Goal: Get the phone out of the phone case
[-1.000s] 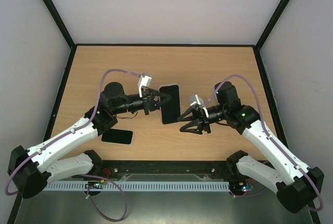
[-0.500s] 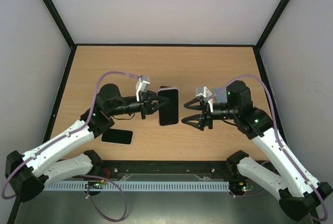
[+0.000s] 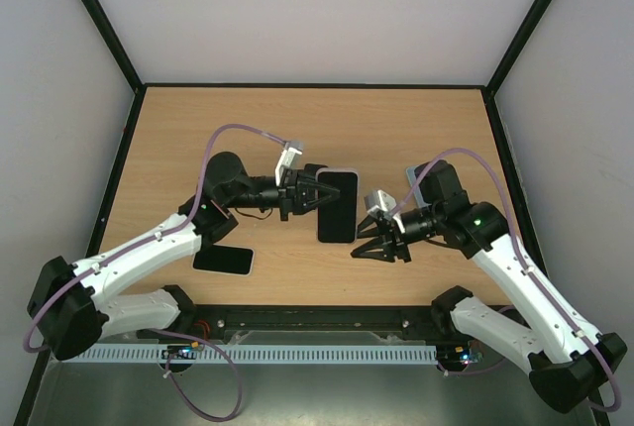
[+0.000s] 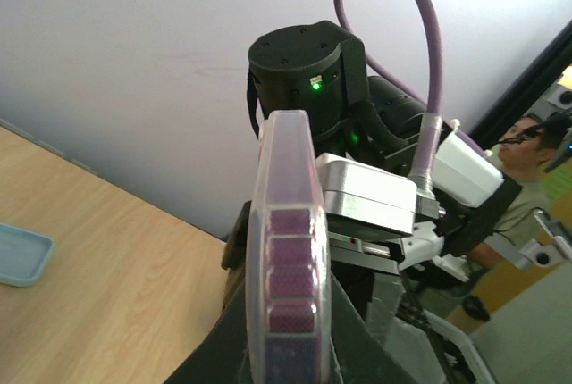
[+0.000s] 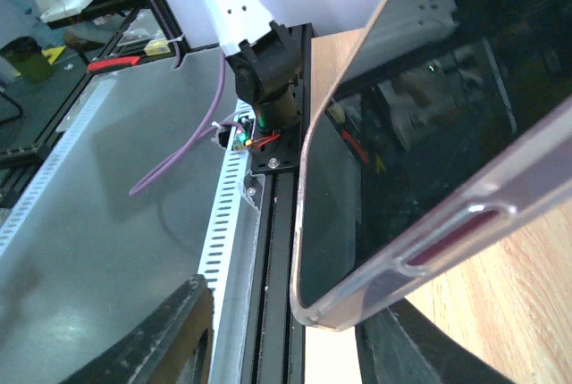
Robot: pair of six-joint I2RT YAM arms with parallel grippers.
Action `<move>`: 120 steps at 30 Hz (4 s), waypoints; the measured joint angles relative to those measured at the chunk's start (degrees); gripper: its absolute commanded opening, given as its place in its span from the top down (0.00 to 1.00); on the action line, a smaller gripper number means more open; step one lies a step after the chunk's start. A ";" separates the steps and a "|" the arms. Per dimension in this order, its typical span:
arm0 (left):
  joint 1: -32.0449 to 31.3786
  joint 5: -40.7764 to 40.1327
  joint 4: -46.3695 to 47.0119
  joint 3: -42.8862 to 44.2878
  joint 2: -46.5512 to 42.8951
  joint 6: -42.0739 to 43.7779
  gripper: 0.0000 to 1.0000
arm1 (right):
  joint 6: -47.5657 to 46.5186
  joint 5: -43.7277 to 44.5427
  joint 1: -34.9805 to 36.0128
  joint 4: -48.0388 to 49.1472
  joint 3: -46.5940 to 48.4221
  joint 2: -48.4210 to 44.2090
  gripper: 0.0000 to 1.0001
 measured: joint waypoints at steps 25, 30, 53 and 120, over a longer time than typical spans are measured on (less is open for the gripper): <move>-0.66 7.13 4.68 2.58 3.19 -10.43 0.98 | -13.18 0.50 1.42 -3.82 2.84 -0.44 0.87; -1.57 9.51 7.30 2.58 4.39 -12.44 0.98 | -16.90 -0.20 1.88 -6.67 3.28 -0.09 0.88; -5.40 16.83 14.45 3.37 5.75 -18.10 0.97 | -18.12 19.06 1.77 3.30 1.09 -5.29 0.92; -2.32 -1.62 4.37 -3.30 -6.86 -5.64 0.98 | -1.38 1.05 3.41 -1.20 5.95 0.87 0.74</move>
